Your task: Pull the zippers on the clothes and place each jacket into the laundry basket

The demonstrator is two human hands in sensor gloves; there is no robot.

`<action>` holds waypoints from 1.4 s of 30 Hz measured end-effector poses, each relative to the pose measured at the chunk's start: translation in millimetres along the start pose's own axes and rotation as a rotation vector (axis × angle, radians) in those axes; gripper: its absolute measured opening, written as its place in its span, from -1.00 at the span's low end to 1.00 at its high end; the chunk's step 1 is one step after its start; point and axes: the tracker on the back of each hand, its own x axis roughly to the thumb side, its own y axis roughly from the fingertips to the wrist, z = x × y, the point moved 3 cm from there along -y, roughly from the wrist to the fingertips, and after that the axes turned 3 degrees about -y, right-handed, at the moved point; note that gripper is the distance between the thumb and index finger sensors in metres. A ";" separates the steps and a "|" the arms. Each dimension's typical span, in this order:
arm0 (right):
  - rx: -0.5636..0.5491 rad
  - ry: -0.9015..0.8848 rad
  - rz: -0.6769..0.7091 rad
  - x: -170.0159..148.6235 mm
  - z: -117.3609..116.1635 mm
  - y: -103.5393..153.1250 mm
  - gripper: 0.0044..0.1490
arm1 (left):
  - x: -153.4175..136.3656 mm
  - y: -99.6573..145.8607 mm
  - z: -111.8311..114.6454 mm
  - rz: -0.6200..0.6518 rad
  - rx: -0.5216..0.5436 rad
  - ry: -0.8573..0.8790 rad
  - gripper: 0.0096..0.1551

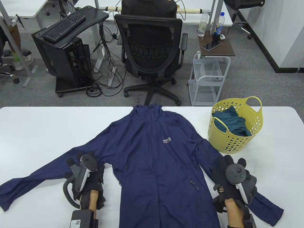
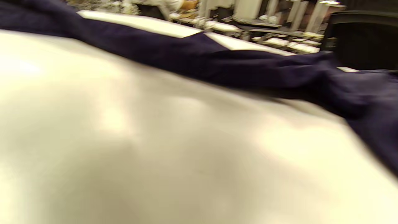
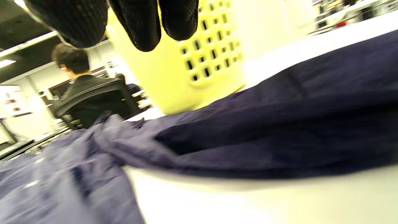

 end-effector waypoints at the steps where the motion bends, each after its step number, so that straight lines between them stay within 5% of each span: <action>1: -0.008 0.008 -0.025 -4.6 1.0 -2.3 -0.19 | -7.1 -6.6 3.0 -0.033 -0.020 0.006 -0.09; 6: 0.026 0.060 -0.142 -33.3 -1.3 -19.2 -0.17 | -25.0 -30.0 21.2 -0.111 -0.142 -0.003 -0.12; 11: 0.209 0.071 -0.177 -49.8 -28.0 -25.8 -0.15 | -28.2 -36.4 44.1 -0.118 -0.262 0.009 -0.14; 16: 0.243 0.102 -0.158 -40.8 -33.8 -20.3 -0.19 | -13.0 -15.8 24.6 -0.076 -0.100 -0.063 -0.14; 22: 0.317 0.120 -0.150 -23.6 -33.1 -5.0 -0.22 | 17.2 20.8 19.8 0.036 -0.120 -0.135 -0.10; 27: 0.384 0.202 -0.086 3.1 -37.5 10.9 -0.27 | 42.7 62.0 34.5 0.188 -0.381 -0.011 0.04; 35: 0.542 0.281 0.093 61.5 -65.4 48.0 -0.29 | 97.8 115.3 69.4 0.525 -0.631 0.155 0.02; 42: 0.666 0.182 0.283 116.3 -98.6 102.3 -0.13 | 138.8 166.8 123.5 0.715 -1.231 0.583 0.13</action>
